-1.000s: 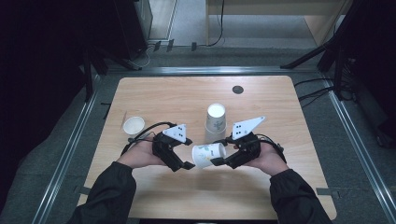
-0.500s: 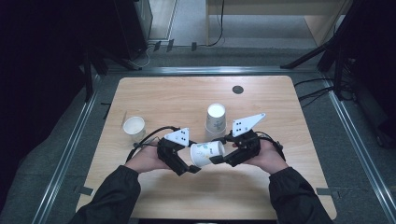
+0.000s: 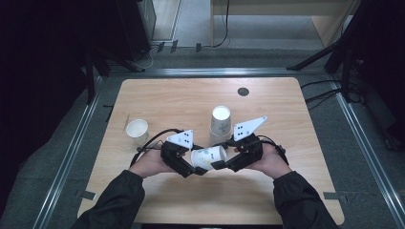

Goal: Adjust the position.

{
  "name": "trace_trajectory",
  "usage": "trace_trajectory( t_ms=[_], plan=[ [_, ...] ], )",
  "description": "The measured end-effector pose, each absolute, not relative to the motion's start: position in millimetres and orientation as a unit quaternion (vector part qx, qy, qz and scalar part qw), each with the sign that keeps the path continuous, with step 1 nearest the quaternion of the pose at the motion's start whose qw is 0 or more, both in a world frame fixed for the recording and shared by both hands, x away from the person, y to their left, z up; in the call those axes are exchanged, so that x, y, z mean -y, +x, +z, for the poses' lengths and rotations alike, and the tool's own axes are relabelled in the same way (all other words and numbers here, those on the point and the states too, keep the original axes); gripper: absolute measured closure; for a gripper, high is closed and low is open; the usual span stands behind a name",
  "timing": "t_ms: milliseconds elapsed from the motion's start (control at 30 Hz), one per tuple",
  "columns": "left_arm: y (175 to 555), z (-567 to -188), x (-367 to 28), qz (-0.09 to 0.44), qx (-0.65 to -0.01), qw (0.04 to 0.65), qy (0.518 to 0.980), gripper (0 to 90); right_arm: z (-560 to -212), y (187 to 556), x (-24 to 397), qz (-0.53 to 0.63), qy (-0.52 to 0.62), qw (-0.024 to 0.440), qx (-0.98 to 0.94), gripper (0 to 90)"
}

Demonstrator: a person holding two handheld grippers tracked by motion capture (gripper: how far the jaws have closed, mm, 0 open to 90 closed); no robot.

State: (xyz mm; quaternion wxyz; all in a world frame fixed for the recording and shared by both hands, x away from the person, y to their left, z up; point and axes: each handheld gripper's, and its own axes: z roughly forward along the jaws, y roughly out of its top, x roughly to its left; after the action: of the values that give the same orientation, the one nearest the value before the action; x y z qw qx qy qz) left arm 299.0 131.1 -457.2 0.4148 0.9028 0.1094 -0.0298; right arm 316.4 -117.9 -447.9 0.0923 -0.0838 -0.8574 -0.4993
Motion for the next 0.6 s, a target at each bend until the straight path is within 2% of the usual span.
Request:
trace_trajectory(
  t_ms=[133, 267, 600],
  plan=[
    [299.4, -455.8, -133.5, -0.035, -0.111, 0.409, 0.905, 27.1, -449.4, 315.0, 116.1, -0.495, -0.085, 0.092, 0.860, 33.0],
    [302.0, -451.1, -140.7, -0.032, -0.120, 0.406, 0.906, 27.8, -450.4, 313.4, 115.0, -0.489, -0.082, 0.076, 0.865, 23.9],
    [307.4, -432.8, -151.0, -0.030, -0.139, 0.372, 0.917, 27.6, -453.7, 314.6, 120.0, -0.481, -0.093, 0.061, 0.870, 22.2]
  ],
)
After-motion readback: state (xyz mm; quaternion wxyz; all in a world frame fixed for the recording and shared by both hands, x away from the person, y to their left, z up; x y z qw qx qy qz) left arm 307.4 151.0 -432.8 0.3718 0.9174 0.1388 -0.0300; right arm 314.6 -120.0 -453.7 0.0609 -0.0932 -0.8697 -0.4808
